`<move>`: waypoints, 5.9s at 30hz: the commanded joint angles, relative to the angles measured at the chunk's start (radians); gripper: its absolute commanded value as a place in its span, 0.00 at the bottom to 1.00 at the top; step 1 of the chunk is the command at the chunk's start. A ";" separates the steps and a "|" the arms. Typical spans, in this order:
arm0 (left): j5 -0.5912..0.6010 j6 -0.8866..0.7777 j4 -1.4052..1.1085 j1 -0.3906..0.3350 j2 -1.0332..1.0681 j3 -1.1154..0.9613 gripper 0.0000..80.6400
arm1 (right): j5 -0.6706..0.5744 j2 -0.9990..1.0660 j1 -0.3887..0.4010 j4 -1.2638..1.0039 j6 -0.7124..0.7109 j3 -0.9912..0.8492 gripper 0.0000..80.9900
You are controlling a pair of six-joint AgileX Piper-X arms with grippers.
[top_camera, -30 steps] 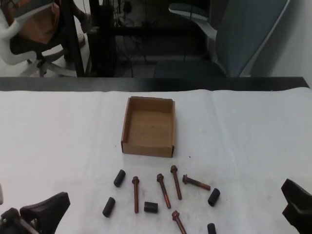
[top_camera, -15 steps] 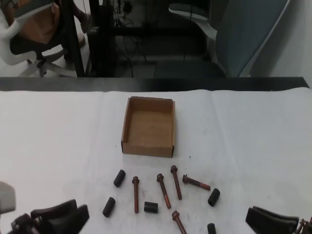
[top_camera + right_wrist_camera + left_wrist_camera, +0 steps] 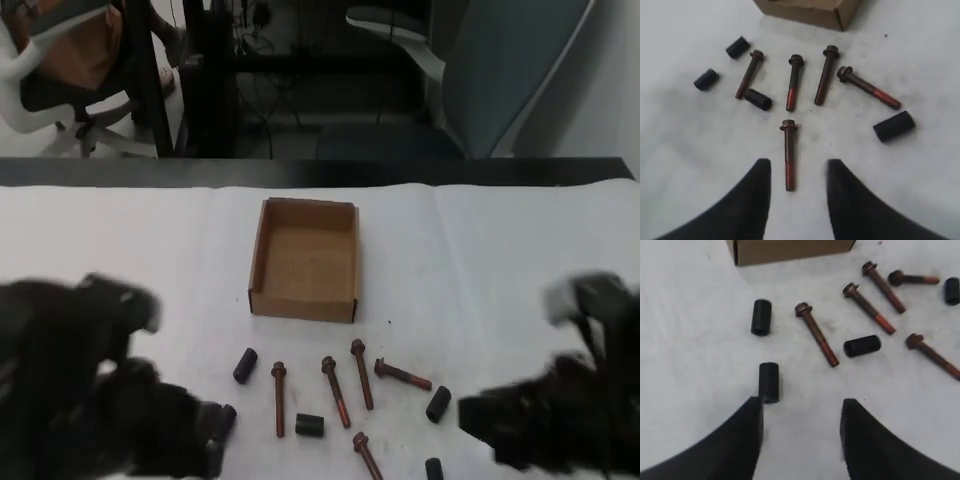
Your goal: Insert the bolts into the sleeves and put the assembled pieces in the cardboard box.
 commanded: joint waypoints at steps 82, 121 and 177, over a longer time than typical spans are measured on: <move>-0.244 0.119 -0.956 -0.260 0.023 0.135 0.02 | 0.295 0.456 0.315 -0.485 -0.226 -0.535 0.01; -0.307 0.114 -1.098 -0.260 0.026 0.135 0.02 | 0.256 0.450 0.363 -0.300 -0.157 -0.535 0.01; 0.110 0.178 -0.502 0.046 1.075 -0.911 0.87 | 0.361 0.684 0.229 0.262 0.087 -0.314 0.01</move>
